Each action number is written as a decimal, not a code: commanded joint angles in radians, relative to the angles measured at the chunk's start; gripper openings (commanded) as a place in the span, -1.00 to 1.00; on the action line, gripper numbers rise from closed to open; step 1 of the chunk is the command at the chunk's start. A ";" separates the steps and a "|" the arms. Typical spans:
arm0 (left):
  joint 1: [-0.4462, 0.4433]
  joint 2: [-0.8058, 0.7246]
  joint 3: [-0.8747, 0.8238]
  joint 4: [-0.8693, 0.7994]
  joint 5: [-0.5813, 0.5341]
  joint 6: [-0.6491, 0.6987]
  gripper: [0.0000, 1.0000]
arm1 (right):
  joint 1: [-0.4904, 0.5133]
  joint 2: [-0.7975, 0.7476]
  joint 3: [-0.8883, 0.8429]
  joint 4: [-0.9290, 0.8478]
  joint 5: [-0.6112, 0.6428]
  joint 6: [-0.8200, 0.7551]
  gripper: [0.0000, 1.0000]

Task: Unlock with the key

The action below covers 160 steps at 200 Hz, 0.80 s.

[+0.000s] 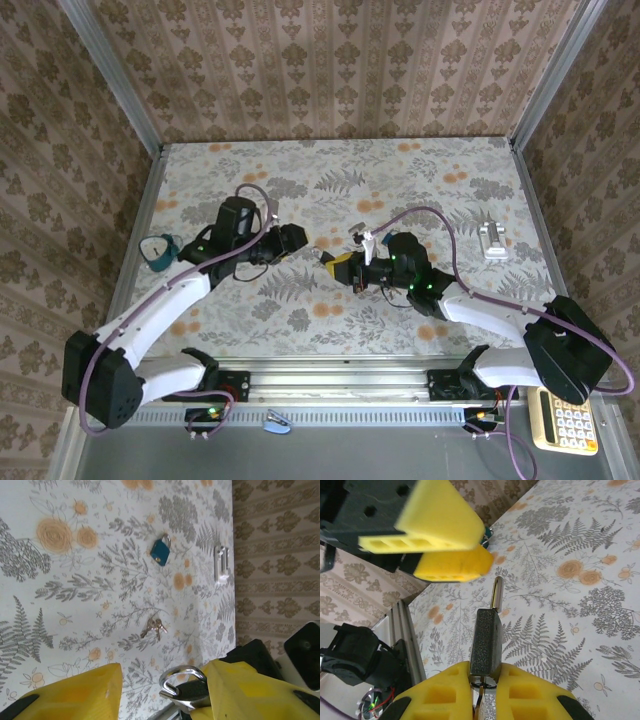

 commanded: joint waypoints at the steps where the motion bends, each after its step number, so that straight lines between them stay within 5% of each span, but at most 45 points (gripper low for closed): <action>1: -0.023 0.025 0.032 0.008 0.029 0.034 -0.02 | -0.002 -0.018 0.034 0.011 -0.045 -0.026 -0.95; 93: -0.040 0.077 0.014 -0.028 0.007 0.047 -0.12 | 0.006 -0.060 0.013 0.011 -0.035 -0.058 -0.96; 160: -0.031 0.072 -0.022 -0.020 0.021 0.033 -0.57 | 0.003 -0.113 -0.017 -0.021 0.118 -0.084 -0.98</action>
